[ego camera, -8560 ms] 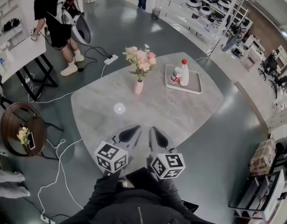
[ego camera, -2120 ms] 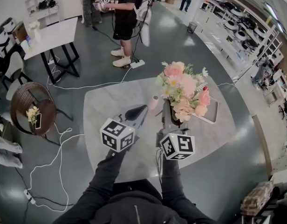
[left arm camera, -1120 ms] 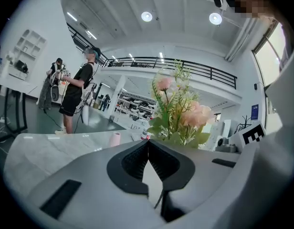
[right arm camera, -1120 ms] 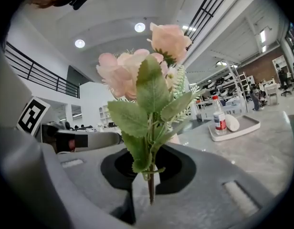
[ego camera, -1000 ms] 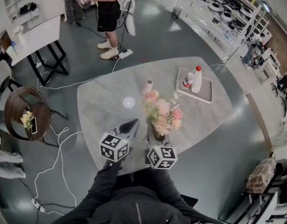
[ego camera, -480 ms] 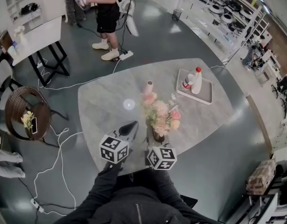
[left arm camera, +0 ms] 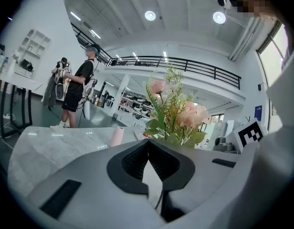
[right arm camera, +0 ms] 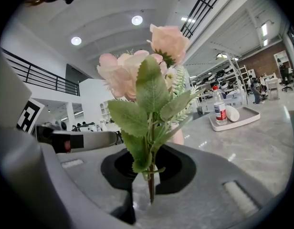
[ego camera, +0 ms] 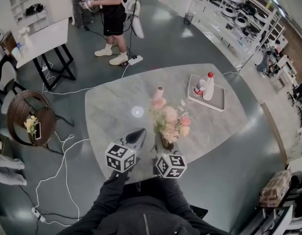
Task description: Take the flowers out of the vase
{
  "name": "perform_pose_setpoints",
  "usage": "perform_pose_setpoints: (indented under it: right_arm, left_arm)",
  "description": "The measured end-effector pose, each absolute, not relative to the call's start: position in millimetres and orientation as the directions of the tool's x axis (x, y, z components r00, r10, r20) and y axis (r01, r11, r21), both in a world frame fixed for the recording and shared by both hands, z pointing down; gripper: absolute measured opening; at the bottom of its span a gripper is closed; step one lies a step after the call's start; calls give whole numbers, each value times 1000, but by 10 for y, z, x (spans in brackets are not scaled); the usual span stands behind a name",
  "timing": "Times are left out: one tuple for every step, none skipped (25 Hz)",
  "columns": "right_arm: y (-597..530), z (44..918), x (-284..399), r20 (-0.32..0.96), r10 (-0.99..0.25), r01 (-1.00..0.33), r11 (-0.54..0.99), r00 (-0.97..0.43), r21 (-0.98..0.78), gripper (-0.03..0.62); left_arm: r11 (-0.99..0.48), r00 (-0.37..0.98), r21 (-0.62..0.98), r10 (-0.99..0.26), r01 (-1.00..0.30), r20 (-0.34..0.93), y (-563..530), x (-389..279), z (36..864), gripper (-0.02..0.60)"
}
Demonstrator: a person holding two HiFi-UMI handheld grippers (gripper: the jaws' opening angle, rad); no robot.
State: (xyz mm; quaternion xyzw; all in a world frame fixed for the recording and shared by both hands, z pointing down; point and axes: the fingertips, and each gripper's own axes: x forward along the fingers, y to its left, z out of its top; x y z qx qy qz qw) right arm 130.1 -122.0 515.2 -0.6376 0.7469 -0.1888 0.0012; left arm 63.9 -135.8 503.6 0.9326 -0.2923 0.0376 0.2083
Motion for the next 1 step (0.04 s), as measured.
perform_pose_setpoints:
  right_arm:
    - [-1210, 5153, 1304, 245, -952, -952, 113, -186, -284, 51]
  left_arm:
    - [-742, 826, 367, -529, -561, 192, -1347, 639, 5028, 2]
